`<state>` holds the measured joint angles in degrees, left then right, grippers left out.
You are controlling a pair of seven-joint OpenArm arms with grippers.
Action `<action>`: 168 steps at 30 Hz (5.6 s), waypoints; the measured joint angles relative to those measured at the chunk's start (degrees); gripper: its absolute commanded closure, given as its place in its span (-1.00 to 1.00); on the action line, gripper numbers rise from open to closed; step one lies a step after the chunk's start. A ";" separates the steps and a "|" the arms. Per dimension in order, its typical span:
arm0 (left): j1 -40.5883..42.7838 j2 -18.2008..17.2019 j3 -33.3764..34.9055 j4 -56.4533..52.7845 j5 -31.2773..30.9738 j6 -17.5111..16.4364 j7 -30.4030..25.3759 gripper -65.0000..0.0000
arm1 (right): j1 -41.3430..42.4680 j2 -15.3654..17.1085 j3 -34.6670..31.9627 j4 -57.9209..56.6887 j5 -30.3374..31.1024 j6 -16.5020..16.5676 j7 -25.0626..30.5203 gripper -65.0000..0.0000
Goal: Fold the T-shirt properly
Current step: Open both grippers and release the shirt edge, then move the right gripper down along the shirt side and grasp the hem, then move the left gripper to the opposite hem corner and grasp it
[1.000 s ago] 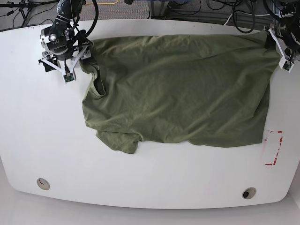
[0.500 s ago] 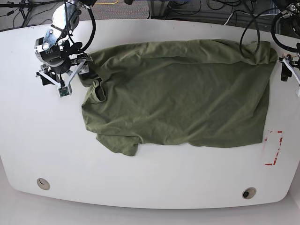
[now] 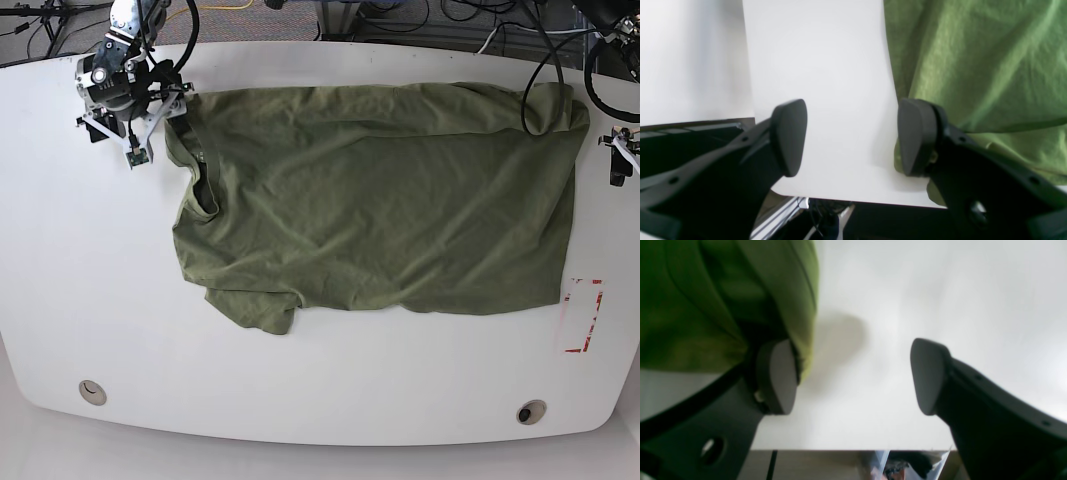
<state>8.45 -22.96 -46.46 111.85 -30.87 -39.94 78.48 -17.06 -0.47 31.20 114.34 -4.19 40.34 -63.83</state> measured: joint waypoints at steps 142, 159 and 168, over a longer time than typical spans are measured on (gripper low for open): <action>-20.04 0.15 7.78 -20.98 11.23 -0.02 -8.26 -0.24 | 41.29 -1.11 11.10 -52.70 -0.04 -0.46 17.51 0.98; -33.46 0.35 15.13 -59.06 21.44 7.45 -32.39 -0.62 | 40.94 -0.02 4.96 -52.57 -0.28 -0.44 17.11 0.98; -36.02 -0.22 15.13 -72.48 22.99 8.85 -39.67 -0.62 | 40.92 0.02 4.96 -52.57 -0.31 -0.46 17.11 0.98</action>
<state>-27.57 -23.18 -31.33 39.38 -7.88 -31.09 38.81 23.86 -0.45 36.16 61.78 -4.49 39.88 -46.72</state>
